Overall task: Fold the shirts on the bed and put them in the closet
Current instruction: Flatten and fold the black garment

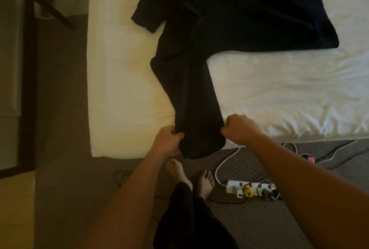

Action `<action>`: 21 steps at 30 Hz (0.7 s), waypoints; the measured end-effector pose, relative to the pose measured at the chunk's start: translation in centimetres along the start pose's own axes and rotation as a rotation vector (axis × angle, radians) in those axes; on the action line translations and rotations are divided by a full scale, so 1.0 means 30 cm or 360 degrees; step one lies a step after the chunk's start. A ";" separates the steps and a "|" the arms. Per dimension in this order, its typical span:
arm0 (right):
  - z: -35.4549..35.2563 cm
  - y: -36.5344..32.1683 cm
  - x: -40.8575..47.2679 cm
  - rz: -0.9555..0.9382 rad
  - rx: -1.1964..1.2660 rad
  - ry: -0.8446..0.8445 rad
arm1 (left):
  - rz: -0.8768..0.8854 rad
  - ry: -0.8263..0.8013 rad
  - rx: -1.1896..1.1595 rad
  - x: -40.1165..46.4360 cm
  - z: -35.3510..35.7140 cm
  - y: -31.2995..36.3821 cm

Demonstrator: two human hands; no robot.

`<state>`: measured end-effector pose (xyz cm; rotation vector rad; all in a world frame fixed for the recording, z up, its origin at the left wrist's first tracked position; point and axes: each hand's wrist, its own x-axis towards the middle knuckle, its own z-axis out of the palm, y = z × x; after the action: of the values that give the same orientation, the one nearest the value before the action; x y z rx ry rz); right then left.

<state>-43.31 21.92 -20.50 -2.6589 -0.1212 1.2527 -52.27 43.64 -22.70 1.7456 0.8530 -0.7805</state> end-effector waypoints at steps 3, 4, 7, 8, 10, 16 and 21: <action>-0.062 -0.051 0.033 -0.0032 0.0216 0.0175 | -0.0006 0.0040 0.0059 0.029 -0.076 0.083; -0.081 -0.071 0.051 -0.0052 0.0284 0.0216 | 0.0014 0.0082 0.0044 0.037 -0.106 0.116; -0.128 -0.124 0.099 -0.0124 0.0392 0.0293 | 0.0073 0.0253 -0.0006 0.067 -0.184 0.198; -0.149 -0.147 0.119 -0.0151 0.0423 0.0320 | 0.0104 0.0330 0.0015 0.088 -0.211 0.219; -0.192 -0.194 0.165 -0.0188 0.0479 0.0384 | 0.0198 0.0488 0.0124 0.130 -0.263 0.266; -0.375 -0.353 0.338 -0.0342 0.0502 0.0580 | 0.0429 0.0657 0.0358 0.305 -0.413 0.427; -0.532 -0.549 0.533 -0.0574 0.0366 0.0799 | 0.0454 0.0759 0.0450 0.511 -0.541 0.521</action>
<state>-20.65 38.23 -19.11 -2.5105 -0.3365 0.4452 -29.11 58.00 -22.80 2.2975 0.7995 -0.3042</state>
